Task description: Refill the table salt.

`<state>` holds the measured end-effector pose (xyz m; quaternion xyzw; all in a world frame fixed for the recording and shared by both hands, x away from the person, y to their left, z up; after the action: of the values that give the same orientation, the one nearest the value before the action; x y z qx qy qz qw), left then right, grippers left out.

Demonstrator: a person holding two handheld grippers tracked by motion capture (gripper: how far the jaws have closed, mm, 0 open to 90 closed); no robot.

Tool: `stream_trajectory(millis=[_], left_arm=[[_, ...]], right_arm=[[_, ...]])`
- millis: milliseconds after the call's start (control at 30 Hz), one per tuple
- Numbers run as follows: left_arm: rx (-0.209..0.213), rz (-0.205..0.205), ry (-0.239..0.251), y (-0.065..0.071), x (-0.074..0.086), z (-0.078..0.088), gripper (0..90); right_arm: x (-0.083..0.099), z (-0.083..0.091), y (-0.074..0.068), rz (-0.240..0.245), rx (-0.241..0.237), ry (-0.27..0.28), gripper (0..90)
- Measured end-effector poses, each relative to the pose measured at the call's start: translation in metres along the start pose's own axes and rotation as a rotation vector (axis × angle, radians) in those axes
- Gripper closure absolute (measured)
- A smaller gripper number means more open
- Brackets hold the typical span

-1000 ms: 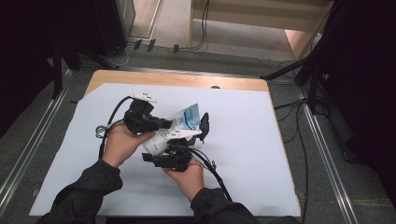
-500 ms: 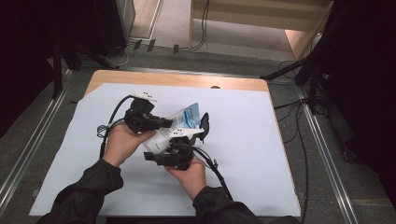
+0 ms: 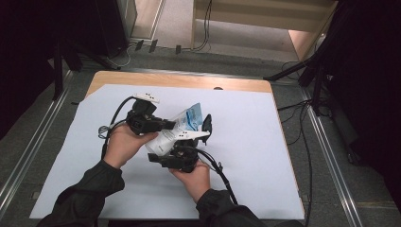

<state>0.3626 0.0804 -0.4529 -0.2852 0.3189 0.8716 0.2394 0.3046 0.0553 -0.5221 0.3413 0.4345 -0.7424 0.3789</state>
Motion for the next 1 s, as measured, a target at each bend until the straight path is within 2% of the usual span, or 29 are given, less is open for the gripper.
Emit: stream_trajectory(millis=[100,567,1000], left_arm=[[-0.002,0.000,0.000,0.0002,-0.0006,-0.0003,90.0],[-0.009,-0.013,-0.024,0.0044,-0.0025,0.0014,90.0],[-0.020,-0.023,-0.036,0.0062,-0.0034,0.0028,90.0]], right_arm=[[-0.0004,0.0009,-0.0003,-0.017,-0.016,0.009,60.2],[-0.0028,0.0025,-0.0034,-0.031,-0.049,0.021,60.3],[-0.0048,0.0009,-0.0058,-0.026,-0.050,0.016,60.3]])
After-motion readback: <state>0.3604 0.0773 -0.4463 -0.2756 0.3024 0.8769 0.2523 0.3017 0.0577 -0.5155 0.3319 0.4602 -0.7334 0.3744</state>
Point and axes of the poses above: each handheld gripper's, and its own axes: z roughly backward along the jaws, x roughly out of its underside, y roughly to its right, the point moved 9 cm from there along -z, roughly forward along the jaws, and after that the axes turned 9 degrees about z, right-handed, at the moved point
